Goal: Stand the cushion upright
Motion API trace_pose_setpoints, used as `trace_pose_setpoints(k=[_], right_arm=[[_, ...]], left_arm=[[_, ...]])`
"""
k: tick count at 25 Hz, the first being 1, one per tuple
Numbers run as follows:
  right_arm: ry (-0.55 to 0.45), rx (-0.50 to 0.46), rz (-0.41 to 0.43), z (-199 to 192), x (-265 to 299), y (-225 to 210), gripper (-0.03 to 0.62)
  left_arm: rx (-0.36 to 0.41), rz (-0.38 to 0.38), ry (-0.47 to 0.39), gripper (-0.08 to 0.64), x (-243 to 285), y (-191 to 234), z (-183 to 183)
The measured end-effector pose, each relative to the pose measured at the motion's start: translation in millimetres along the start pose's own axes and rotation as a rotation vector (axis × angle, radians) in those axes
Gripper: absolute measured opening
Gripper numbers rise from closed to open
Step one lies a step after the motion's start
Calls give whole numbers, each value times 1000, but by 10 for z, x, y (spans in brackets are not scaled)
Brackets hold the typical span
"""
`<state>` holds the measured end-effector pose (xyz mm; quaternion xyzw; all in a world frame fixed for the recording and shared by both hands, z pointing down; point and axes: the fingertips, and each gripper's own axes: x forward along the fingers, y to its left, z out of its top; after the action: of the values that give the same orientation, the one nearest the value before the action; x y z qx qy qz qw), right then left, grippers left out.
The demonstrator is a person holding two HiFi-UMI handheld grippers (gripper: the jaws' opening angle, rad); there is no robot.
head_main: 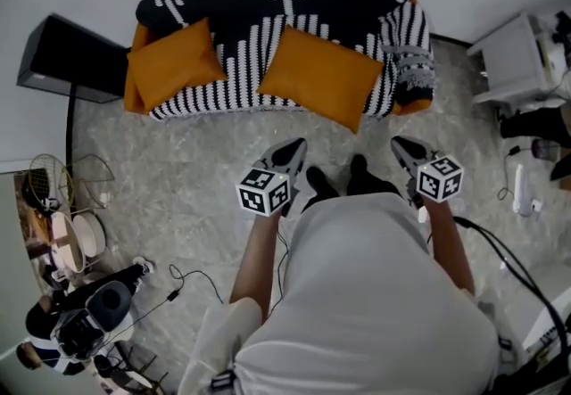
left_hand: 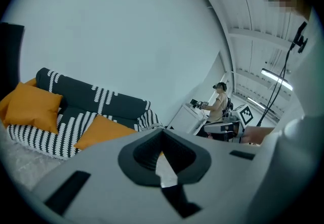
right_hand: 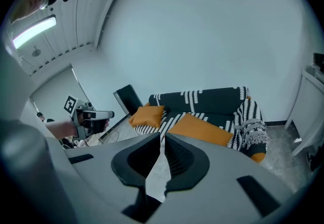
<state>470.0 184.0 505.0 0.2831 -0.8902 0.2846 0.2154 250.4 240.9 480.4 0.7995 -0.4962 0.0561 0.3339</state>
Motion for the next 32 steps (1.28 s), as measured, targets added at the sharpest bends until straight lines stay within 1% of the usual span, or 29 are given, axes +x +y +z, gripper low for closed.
trace_pose_setpoints(k=[4,8,13,17,21,24,28,32], right_arm=[[-1,16,10,-6,29,-86,46],[3,38,17,85,148,-257,47],[12,17,69,324,382,-433,48],[50,-3,116,488,570,-567,48],[74,-21,170,585,729,-772,48],[100,-23,194,626,831,-947,48],[125,-24,211,735,987,-1143,48],[127,-3,218,788,1139,-1378,48]], left_arm=[[-5,8,12,2,50,9,-63],[-24,34,11,2,107,110,-20],[-47,71,-12,2,260,218,125],[-76,95,-33,2,467,262,259],[-83,116,-46,2,729,273,416],[-91,136,-60,2,888,279,521],[-95,164,-47,2,1070,335,619],[-96,187,-23,2,1258,386,691]])
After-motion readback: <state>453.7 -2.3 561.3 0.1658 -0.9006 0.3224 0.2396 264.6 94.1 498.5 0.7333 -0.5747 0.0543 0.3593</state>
